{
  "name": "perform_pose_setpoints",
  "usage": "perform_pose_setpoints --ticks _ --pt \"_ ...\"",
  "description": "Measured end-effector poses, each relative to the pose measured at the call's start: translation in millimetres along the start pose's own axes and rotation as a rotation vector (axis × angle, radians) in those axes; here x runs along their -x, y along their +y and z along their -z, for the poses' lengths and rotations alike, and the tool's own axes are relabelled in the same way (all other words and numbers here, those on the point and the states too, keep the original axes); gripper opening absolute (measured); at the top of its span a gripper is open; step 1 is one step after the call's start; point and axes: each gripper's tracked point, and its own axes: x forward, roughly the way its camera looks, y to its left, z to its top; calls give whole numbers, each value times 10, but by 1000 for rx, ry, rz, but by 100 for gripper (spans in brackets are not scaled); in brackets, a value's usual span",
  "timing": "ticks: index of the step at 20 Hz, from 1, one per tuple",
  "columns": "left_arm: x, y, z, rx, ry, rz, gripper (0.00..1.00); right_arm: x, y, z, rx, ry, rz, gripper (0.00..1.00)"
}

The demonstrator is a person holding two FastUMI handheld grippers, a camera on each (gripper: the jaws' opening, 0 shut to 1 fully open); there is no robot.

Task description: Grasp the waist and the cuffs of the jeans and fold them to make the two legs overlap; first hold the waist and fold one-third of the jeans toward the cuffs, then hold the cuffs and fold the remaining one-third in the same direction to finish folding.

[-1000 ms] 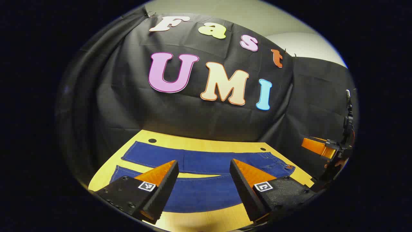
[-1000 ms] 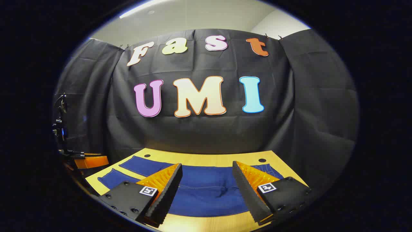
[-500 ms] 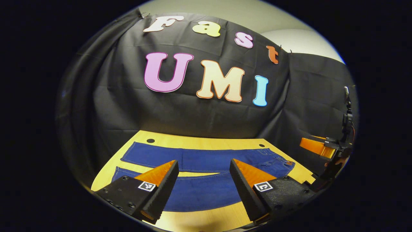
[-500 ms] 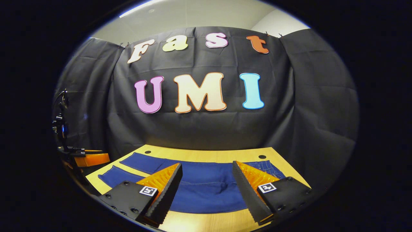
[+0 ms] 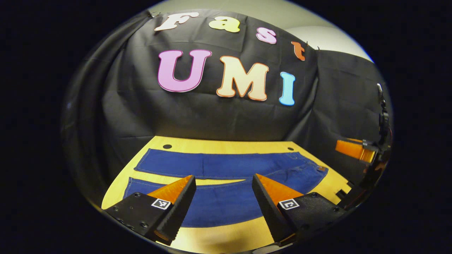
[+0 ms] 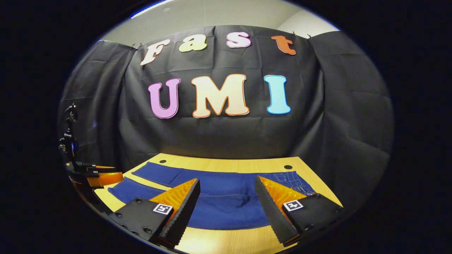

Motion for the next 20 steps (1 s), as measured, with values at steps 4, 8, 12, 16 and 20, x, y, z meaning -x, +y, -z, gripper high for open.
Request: perform_pose_setpoints --ticks 4,8,12,16,20 --pt "38 104 508 8 126 54 95 8 5 76 -34 29 6 98" --pt "86 391 868 -15 222 75 95 42 -24 187 -16 59 26 98" --pt "167 693 1115 -92 311 143 95 59 -3 329 7 99 25 98" --pt "243 1047 1477 -197 481 214 95 77 61 374 29 133 7 98" --pt "350 1447 1686 -348 630 250 95 49 24 477 91 179 10 98"
